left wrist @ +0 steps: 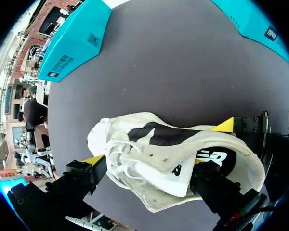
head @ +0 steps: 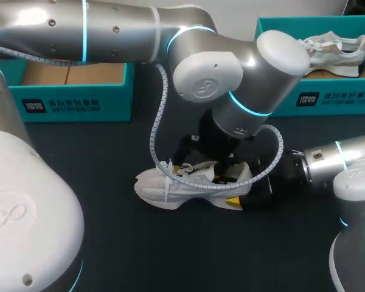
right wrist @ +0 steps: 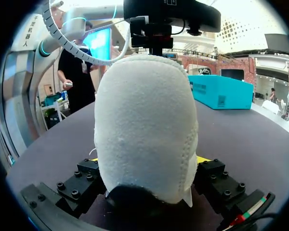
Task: Take the shoe out of the shoebox, open the shoe tongue, remove and reinsert the insole, then place the shoe into the shoebox
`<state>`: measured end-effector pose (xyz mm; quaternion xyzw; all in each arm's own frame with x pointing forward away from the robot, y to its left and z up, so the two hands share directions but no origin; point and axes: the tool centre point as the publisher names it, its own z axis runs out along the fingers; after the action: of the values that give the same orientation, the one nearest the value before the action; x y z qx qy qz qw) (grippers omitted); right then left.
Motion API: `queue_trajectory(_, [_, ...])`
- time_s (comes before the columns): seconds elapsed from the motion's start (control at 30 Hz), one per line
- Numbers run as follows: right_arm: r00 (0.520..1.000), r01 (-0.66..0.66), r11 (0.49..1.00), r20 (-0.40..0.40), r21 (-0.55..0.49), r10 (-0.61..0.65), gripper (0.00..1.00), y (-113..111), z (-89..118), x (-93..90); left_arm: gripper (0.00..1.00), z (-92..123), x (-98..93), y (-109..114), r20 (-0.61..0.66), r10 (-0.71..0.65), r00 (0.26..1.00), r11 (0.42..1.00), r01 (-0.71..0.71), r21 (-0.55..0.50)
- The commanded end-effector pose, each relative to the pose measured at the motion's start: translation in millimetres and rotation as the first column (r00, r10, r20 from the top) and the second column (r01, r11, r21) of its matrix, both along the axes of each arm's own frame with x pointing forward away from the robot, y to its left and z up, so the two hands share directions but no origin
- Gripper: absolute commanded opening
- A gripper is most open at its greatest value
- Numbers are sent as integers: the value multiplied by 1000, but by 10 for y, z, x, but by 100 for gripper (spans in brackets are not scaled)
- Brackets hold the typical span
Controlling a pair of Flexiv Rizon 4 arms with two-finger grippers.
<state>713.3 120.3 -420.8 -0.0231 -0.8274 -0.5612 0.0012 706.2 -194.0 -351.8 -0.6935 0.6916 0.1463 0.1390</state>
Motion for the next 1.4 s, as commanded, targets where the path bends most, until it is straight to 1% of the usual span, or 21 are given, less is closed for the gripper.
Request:
queue_trajectory(0.03, [1000,1,1000,0,-5,-1,0,33,-58,3,100,51,-33,26,9,1,1000,1000,-1,-2])
queue_trajectory(0.23, [1000,1,1000,0,-5,-1,0,33,-58,3,100,169,-79,55,31,0,1000,1000,1,-24])
queue_trajectory(0.3, [1000,1,1000,0,-5,-1,0,33,-58,3,96,195,-90,59,35,0,999,999,1,-35])
queue_trajectory(0.33, [1000,1,1000,0,-5,-1,0,33,-58,3,80,206,-95,61,34,0,999,999,2,-36])
queue_trajectory(0.37, [1000,1,1000,0,-5,-1,0,33,-58,3,73,214,-100,61,34,-1,999,999,2,-37])
queue_trajectory(0.4, [1000,1,1000,0,-5,-1,0,33,-58,3,70,215,-101,61,33,-3,999,999,5,-41])
queue_trajectory(0.43, [1000,1,1000,0,-5,-1,0,33,-58,3,49,213,-100,62,32,-3,999,999,5,-42])
queue_trajectory(0.47, [1000,1,1000,0,-5,-1,0,33,-58,3,45,207,-96,63,32,-3,999,999,4,-42])
queue_trajectory(0.5, [1000,1,1000,0,-5,-1,0,33,-58,3,38,197,-91,64,27,-1,1000,999,2,-44])
queue_trajectory(0.53, [1000,1,1000,0,-5,-1,0,33,-58,3,24,192,-87,66,25,2,1000,999,-1,-47])
queue_trajectory(0.63, [1000,1,1000,0,-5,-1,0,33,-58,3,0,191,-85,68,23,6,1000,999,-5,-54])
queue_trajectory(0.87, [1000,1,1000,0,-5,-1,0,33,-58,3,0,206,-120,101,16,11,1000,996,-9,-93])
queue_trajectory(1.07, [1000,1,1000,0,-5,-1,0,33,-58,3,0,306,-195,207,36,52,998,987,-46,-153])
queue_trajectory(1.27, [1000,1,1000,0,-5,-1,0,33,-58,3,0,435,-269,376,80,148,986,968,-128,-218])
queue_trajectory(1.4, [1000,1,1000,0,-5,-1,0,33,-58,3,0,455,-341,434,93,199,976,952,-170,-254])
